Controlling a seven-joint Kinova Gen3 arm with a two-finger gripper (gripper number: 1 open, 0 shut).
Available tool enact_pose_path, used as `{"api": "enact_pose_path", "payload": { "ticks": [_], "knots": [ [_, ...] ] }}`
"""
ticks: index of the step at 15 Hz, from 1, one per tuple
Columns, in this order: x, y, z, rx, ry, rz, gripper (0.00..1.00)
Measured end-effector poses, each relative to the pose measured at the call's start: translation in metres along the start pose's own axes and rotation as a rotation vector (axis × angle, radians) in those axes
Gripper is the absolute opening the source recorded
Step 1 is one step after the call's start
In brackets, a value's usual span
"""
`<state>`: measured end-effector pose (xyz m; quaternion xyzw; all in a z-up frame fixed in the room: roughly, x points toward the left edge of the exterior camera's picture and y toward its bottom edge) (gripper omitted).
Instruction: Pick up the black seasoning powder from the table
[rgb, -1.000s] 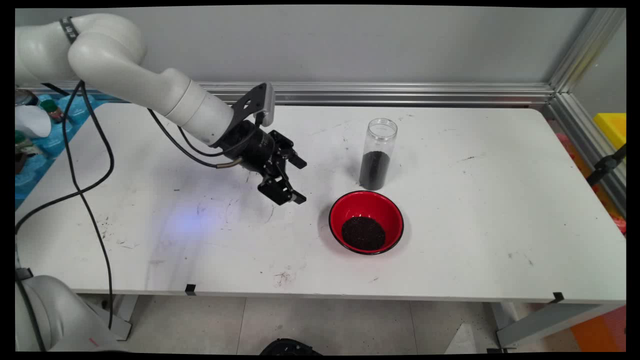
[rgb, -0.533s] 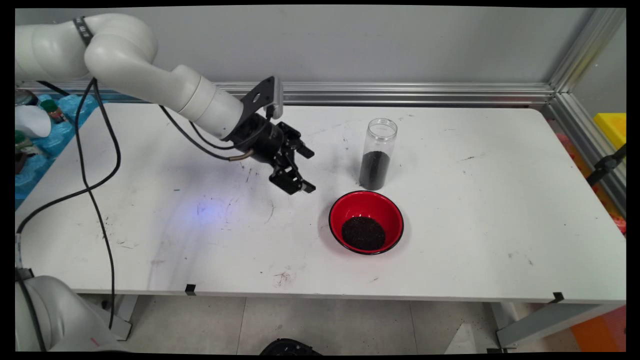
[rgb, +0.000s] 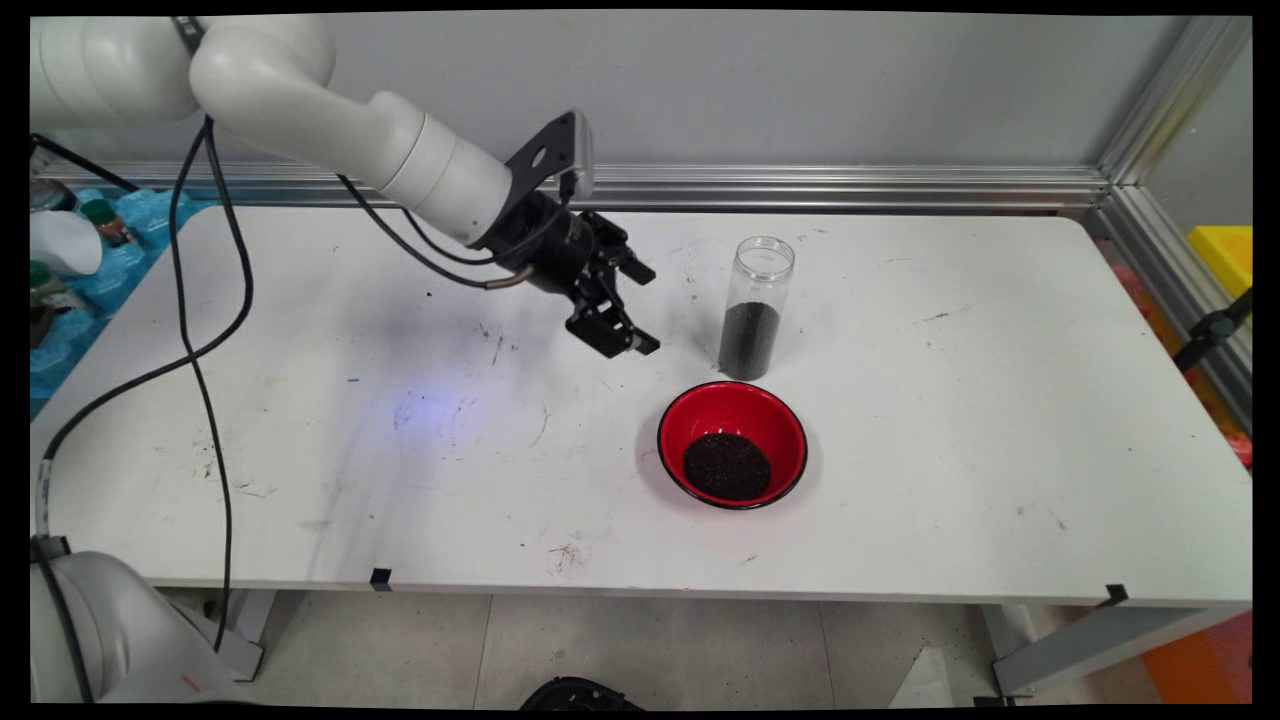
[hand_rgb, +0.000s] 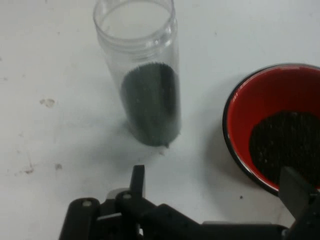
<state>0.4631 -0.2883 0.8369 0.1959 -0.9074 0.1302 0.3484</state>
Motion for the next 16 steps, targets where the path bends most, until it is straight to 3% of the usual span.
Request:
{"api": "enact_pose_path", "payload": {
  "ticks": [10,16],
  "knots": [
    [0.003,-0.021,0.028,0.036,0.027,0.009,1.00],
    [-0.003,-0.025,0.047,0.008,0.039,0.009,1.00]
  ]
}}
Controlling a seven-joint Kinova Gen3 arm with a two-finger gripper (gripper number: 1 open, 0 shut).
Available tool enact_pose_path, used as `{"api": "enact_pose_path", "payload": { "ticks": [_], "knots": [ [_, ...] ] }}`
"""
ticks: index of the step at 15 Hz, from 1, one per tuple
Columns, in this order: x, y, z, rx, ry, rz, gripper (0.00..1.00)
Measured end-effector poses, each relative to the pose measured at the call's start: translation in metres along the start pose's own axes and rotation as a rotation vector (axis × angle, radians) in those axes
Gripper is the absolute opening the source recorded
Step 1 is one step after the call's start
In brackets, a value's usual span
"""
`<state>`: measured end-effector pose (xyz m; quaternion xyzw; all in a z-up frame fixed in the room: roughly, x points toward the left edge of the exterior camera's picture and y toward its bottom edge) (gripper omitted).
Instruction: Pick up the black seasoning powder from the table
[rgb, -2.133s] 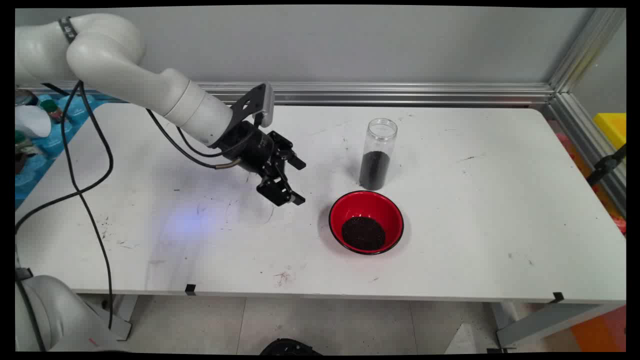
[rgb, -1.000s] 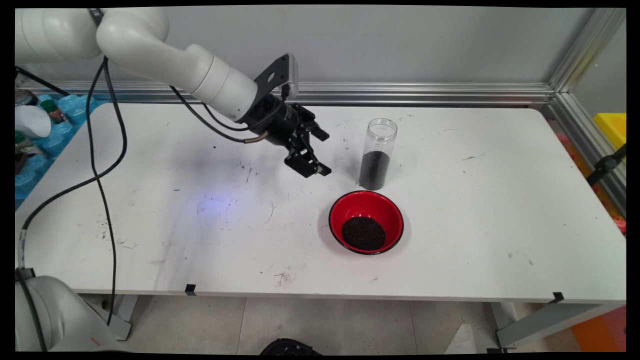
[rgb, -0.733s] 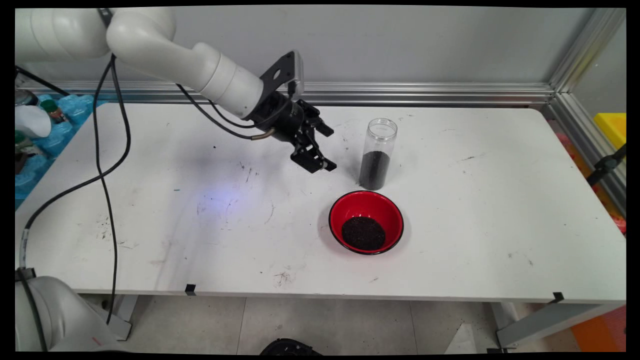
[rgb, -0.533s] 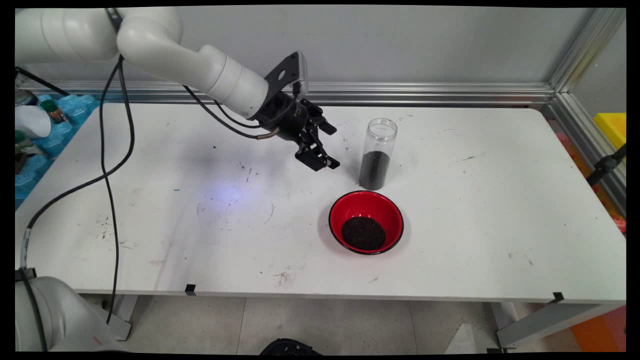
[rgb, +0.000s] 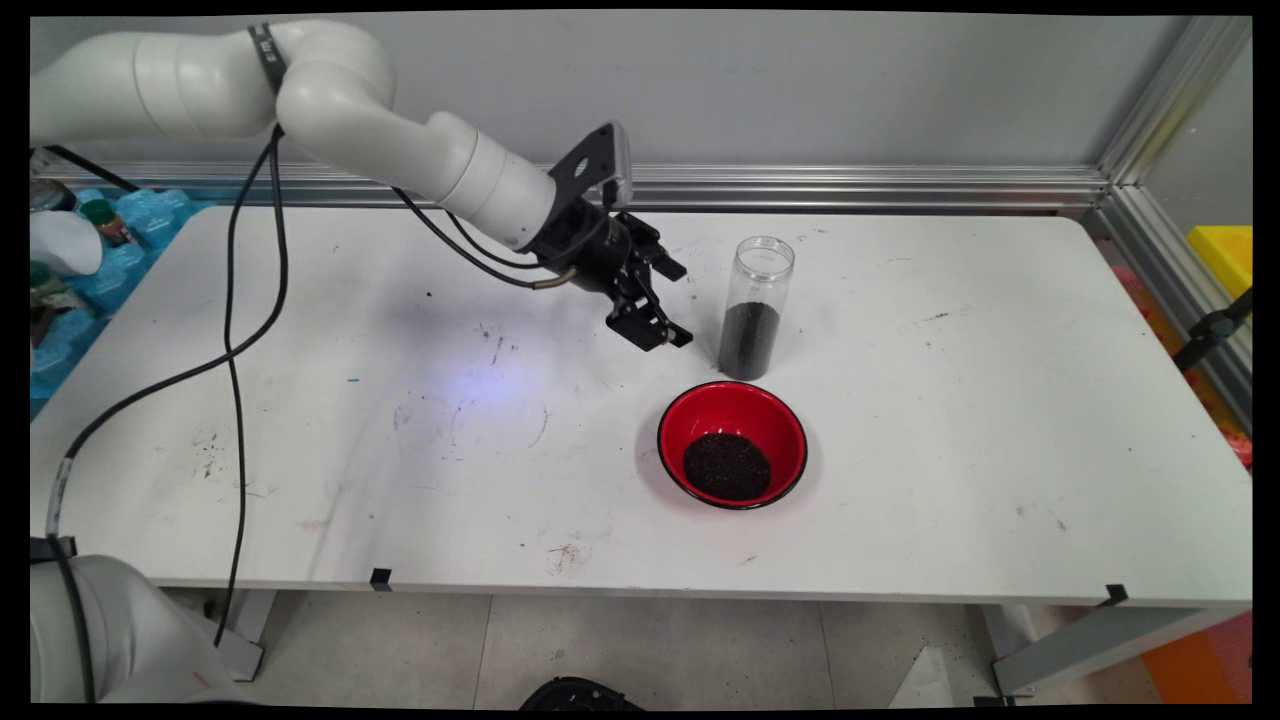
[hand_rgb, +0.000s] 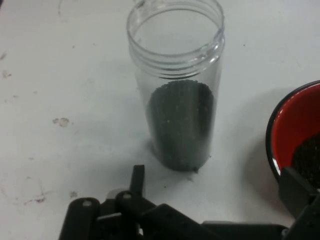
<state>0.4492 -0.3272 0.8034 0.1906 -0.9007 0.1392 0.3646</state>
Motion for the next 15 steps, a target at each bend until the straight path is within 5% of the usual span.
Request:
{"api": "enact_pose_path", "payload": {
  "ticks": [15],
  "knots": [
    [-0.012,-0.004,0.033,-0.028,0.024,0.004,1.00]
  ]
}}
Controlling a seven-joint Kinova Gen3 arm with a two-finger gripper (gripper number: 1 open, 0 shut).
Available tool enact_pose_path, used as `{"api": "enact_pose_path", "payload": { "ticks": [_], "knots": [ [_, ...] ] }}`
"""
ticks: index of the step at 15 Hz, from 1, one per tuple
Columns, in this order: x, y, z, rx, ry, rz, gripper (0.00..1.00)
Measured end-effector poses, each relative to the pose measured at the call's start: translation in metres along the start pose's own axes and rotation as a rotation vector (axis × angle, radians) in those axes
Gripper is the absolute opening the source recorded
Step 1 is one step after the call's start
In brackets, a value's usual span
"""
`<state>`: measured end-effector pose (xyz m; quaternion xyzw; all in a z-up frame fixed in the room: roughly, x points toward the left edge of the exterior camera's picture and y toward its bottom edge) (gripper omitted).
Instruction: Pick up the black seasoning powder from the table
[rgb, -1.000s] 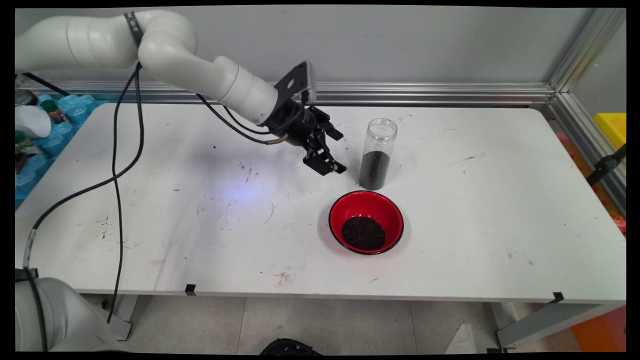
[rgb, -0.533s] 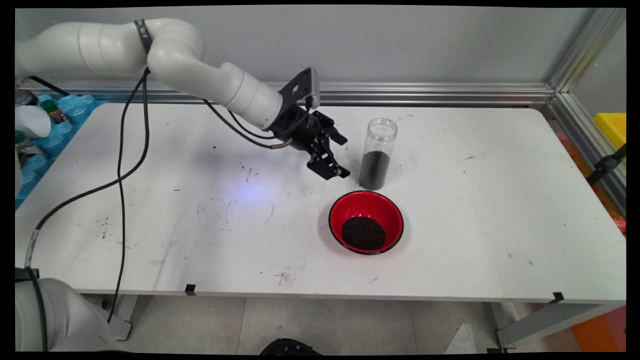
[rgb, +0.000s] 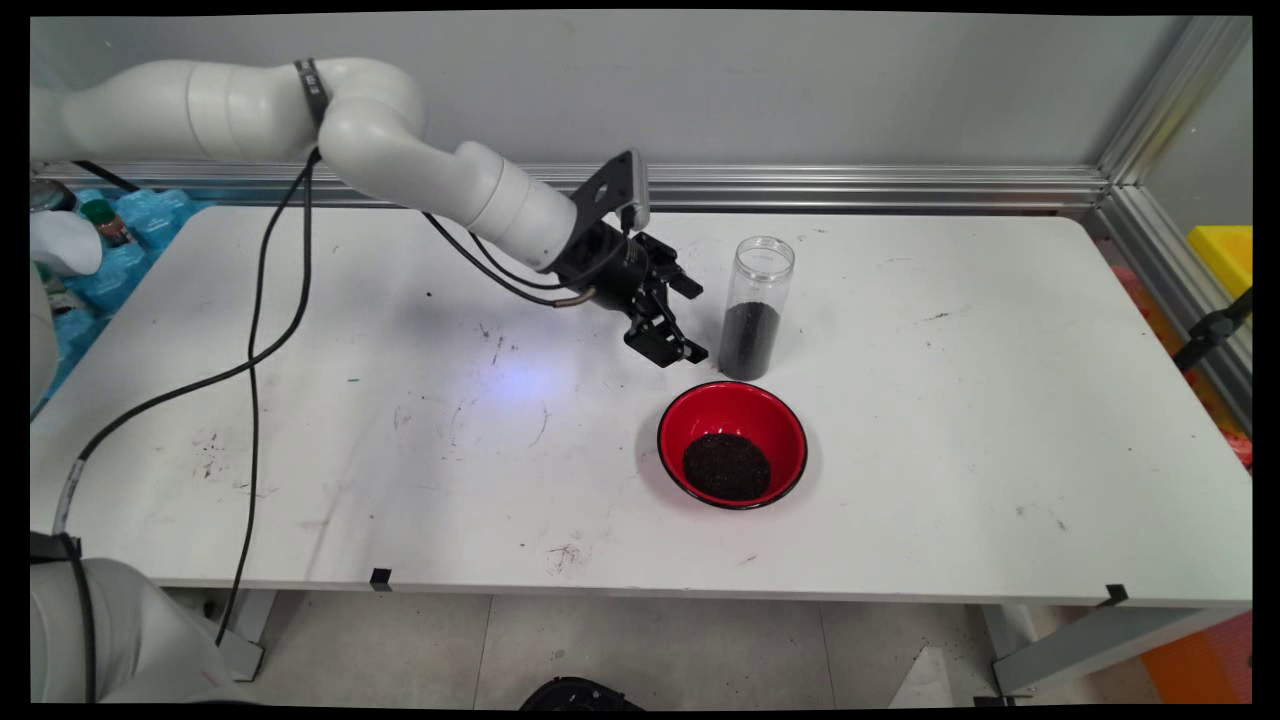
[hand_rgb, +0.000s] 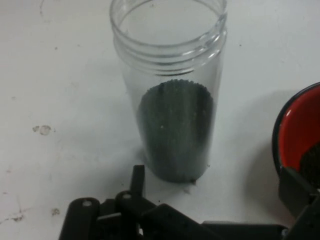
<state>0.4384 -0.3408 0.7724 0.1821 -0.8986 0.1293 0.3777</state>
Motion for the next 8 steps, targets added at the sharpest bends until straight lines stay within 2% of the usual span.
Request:
{"api": "enact_pose_path", "payload": {
  "ticks": [8],
  "knots": [
    [-0.003,-0.011,0.027,0.007,0.019,-0.012,1.00]
  ]
}}
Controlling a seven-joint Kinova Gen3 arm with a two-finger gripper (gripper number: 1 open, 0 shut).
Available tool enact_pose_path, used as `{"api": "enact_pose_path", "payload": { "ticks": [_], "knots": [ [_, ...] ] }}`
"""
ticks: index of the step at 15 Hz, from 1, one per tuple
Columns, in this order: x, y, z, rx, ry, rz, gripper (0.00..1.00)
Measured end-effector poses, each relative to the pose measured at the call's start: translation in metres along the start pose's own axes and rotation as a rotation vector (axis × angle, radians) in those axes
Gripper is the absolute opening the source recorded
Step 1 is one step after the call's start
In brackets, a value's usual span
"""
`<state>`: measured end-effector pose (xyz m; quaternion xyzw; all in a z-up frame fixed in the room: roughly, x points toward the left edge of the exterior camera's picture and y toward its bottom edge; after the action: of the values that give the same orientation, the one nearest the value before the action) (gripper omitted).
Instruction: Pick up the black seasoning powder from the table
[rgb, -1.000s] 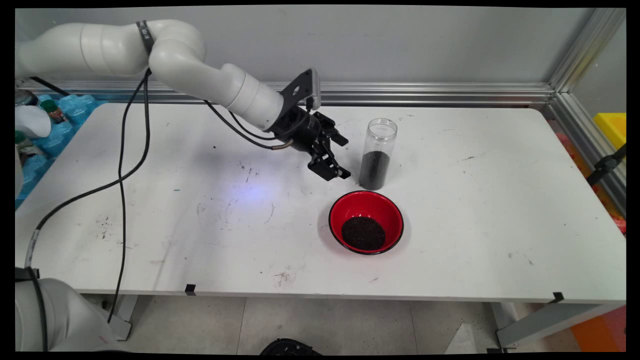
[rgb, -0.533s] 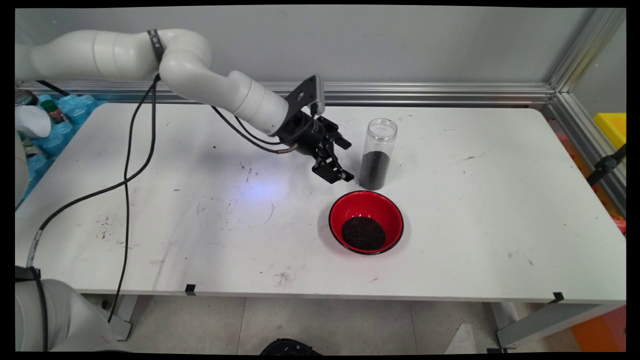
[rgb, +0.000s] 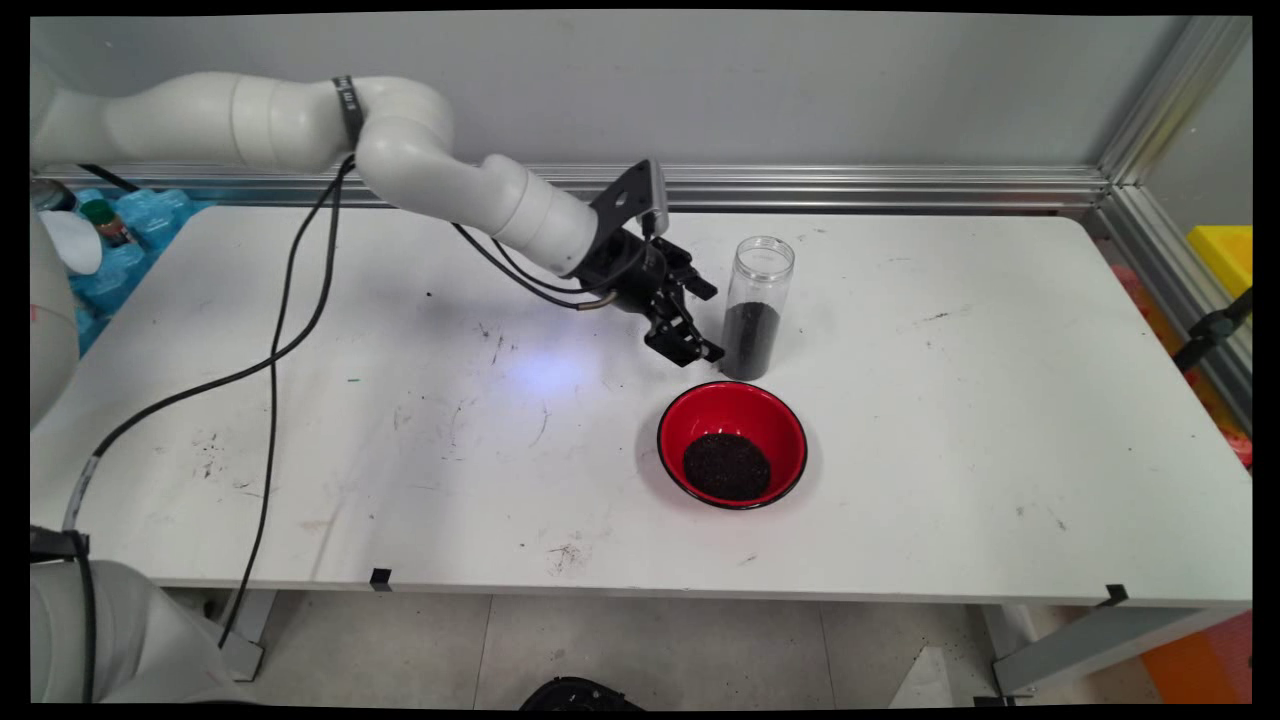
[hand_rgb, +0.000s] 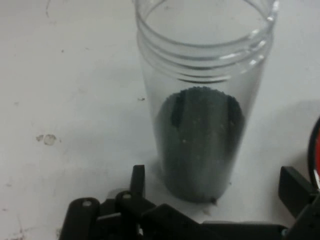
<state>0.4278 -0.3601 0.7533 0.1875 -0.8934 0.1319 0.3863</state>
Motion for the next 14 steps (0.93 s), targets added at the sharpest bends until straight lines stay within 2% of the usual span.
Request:
{"api": "enact_pose_path", "payload": {
  "ticks": [14],
  "knots": [
    [0.000,-0.012,0.048,-0.032,0.012,-0.033,1.00]
  ]
}}
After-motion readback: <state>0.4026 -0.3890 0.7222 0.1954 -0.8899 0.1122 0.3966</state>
